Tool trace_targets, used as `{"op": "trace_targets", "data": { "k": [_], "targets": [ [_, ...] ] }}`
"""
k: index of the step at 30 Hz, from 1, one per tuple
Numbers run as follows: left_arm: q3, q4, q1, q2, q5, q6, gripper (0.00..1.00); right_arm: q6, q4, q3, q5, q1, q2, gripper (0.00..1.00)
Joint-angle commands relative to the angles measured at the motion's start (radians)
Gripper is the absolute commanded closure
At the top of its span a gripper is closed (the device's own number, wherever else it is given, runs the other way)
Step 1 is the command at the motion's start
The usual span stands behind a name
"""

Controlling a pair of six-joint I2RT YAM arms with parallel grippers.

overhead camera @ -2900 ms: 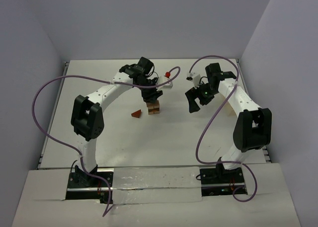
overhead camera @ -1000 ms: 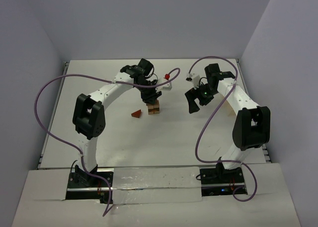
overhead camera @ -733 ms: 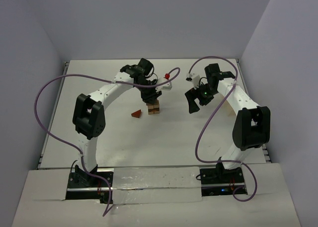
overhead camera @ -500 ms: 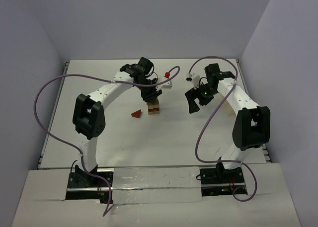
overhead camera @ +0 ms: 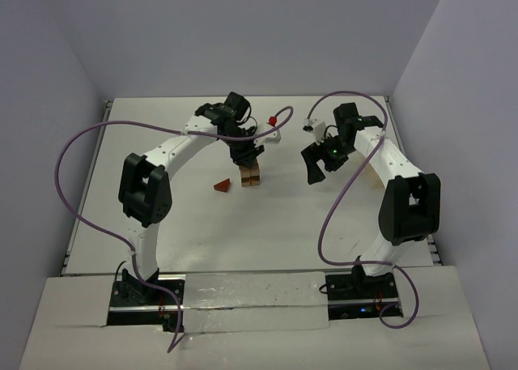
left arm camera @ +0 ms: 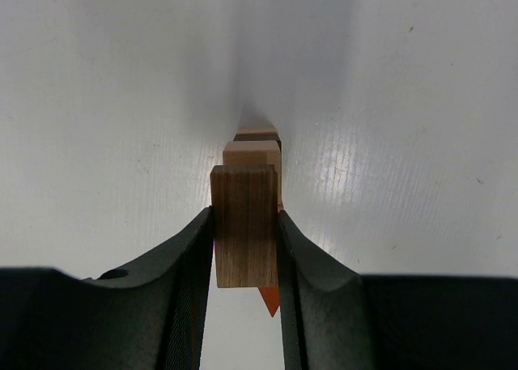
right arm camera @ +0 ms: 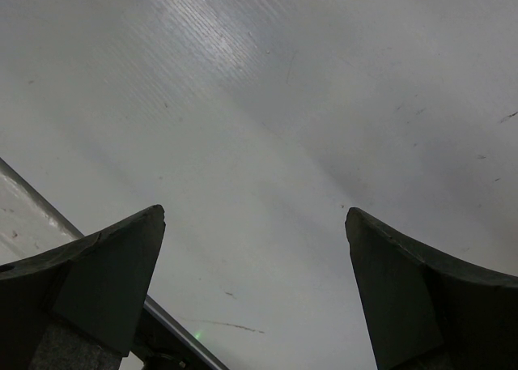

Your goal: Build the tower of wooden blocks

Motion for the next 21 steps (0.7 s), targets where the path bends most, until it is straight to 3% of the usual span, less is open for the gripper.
{"op": "trace_targets", "data": {
  "k": [1,21],
  "targets": [
    [0.036,-0.019,0.001,0.018,0.026,0.004,0.68,-0.009,-0.011,0.041,-0.008,-0.008,0.005,0.00],
    [0.065,-0.032,0.002,0.038,0.033,0.004,0.67,-0.009,-0.013,0.041,-0.009,-0.008,0.010,0.00]
  ]
}}
